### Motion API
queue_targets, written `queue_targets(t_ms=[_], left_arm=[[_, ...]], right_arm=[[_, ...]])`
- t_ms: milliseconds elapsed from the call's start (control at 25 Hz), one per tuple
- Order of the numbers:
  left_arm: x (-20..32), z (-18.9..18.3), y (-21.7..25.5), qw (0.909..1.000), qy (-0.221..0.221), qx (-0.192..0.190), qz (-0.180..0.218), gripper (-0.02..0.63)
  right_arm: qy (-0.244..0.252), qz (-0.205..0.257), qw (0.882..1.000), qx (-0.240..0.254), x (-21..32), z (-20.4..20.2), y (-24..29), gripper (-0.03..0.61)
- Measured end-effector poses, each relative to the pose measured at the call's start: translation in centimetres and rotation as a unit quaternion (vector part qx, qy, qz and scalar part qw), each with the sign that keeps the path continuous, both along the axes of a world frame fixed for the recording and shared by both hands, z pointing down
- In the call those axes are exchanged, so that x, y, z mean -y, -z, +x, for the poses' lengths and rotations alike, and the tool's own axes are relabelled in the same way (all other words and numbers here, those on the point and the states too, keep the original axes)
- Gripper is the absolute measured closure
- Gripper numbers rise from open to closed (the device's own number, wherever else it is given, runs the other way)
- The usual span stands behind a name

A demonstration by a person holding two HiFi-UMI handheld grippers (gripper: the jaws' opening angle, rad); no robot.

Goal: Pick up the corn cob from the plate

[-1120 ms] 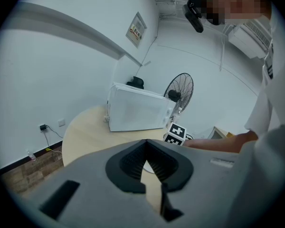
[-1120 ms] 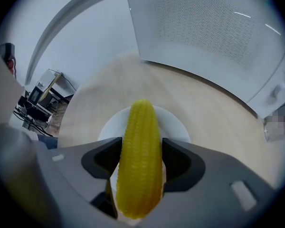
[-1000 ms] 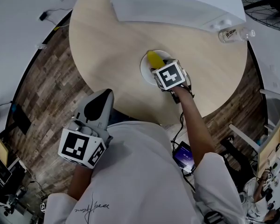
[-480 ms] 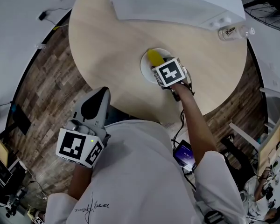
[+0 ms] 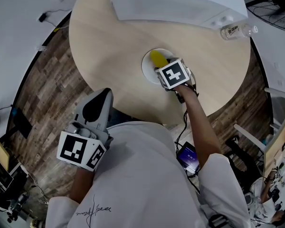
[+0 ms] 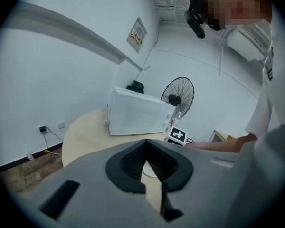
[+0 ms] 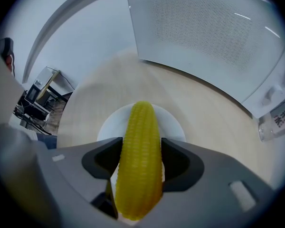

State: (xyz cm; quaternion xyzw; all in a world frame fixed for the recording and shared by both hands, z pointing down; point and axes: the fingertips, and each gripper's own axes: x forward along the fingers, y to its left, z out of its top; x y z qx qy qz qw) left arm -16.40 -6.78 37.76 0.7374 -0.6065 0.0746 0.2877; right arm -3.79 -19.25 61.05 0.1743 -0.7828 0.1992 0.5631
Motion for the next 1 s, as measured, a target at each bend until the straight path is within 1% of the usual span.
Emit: queue_targets(t_ms=[320,520,840,1000], left_arm=[[0.0,0.9,0.6,0.9999,-0.008,-0.009,0.012,0.617],[-0.1,1.1,0.3,0.9999,-0.009,-0.004,0.006,0.617],[-0.4,1.5,0.2,0.9998,-0.017,0.001,0.003,0.617],[-0.3,2.0,0.3,0.9996,-0.024,0.015,0.005,0.617]], right_arm=[[-0.003,0.005,1.000,0.005,0.0,0.2,0.5,0.308],[-0.006,0.008,1.000,0.005,-0.1,0.6,0.6,0.308],[-0.025,0.011,1.000,0.015,-0.2,1.1,1.2,0.308],[-0.037,0.010,0.999,0.025,-0.1,1.5,1.5,0.308]])
